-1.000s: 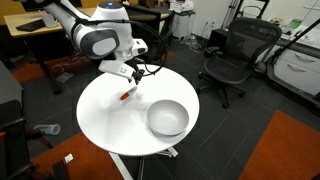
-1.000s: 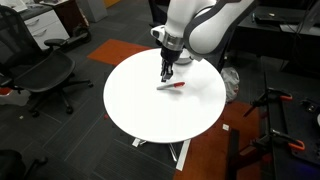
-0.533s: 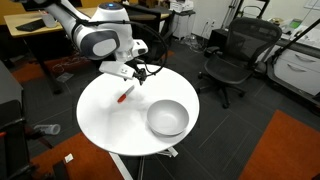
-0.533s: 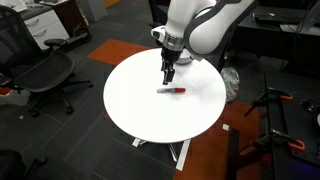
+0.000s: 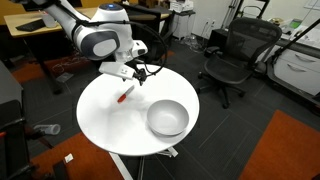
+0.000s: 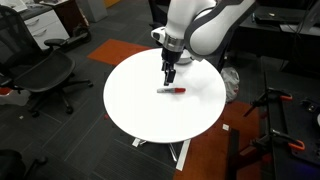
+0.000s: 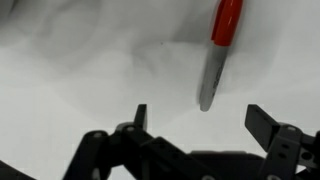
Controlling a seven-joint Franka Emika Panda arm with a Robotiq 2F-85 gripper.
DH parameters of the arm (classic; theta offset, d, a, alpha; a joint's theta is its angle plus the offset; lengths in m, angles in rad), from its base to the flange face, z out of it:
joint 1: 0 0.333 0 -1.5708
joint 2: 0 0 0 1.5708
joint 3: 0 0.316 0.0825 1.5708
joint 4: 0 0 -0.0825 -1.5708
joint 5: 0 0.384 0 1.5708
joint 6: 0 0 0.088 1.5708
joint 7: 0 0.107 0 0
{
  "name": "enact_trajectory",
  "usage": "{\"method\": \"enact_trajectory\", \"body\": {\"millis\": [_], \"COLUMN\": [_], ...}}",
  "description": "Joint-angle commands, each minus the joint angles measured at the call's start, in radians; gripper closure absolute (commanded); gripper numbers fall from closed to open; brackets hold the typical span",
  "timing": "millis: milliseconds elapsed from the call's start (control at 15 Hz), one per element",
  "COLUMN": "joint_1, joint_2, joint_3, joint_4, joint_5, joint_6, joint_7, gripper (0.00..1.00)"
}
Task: Remove the marker from the grey bowl and place it on the table
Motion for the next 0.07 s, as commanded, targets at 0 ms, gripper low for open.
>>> {"method": "enact_trajectory", "body": {"millis": [0], "joint_1": [-0.002], "joint_2": [0.001], "joint_3": [0.003], "joint_4": [0.002], "joint_5": [-0.007], "joint_6": [-0.002], "joint_7": [0.008], "gripper": [0.00]}}
